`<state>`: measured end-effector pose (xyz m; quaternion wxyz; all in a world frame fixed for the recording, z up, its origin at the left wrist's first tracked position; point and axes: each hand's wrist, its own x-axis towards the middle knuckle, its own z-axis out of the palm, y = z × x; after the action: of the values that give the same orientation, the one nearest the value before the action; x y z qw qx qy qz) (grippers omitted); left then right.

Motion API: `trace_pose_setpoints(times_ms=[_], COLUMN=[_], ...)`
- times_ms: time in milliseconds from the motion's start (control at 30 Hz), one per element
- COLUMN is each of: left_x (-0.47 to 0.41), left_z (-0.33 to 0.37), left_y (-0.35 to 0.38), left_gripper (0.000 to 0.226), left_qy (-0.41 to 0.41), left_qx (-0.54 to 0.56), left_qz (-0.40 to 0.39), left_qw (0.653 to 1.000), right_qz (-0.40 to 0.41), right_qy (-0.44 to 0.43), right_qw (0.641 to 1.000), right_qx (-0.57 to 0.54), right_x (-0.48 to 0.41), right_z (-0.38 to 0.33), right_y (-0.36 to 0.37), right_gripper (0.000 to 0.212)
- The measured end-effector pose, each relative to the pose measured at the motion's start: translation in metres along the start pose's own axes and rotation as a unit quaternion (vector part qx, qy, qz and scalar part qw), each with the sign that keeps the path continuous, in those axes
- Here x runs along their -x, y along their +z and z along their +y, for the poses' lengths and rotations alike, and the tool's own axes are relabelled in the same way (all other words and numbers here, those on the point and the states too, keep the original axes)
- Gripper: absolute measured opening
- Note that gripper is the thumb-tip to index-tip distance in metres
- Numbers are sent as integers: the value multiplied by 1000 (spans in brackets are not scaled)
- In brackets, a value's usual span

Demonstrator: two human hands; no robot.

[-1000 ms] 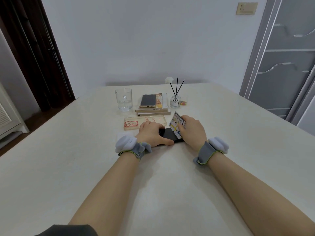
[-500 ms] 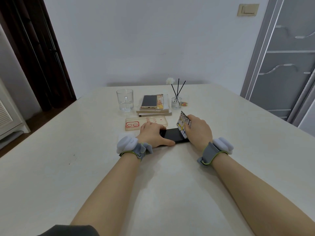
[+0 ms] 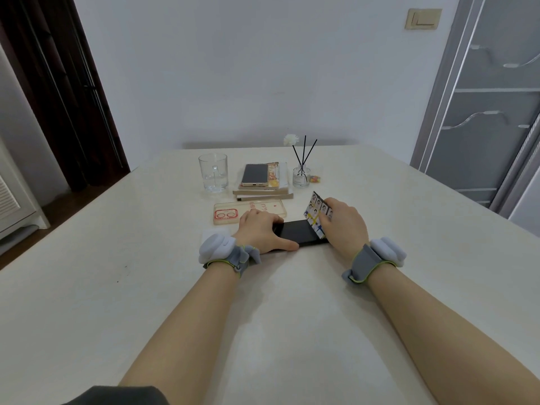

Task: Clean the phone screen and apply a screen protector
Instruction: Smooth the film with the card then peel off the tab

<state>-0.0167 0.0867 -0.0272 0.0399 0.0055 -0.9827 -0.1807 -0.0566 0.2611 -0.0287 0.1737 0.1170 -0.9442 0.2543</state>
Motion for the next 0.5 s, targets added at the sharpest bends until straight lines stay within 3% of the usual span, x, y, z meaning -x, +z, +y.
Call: trace_pose_setpoints(times_ms=[267, 500], left_x=[-1, -1], left_z=[5, 3], left_y=[3, 1], left_gripper=[70, 74], left_qy=[12, 4], left_qx=[-13, -16], left_qz=[1, -7], left_qw=[1000, 1000], right_qz=[-28, 6], right_qy=[-79, 2], right_qw=[995, 1000], right_qx=[-52, -22], right_x=[10, 2], right_z=[-14, 11], right_y=[2, -7], right_gripper=[26, 23])
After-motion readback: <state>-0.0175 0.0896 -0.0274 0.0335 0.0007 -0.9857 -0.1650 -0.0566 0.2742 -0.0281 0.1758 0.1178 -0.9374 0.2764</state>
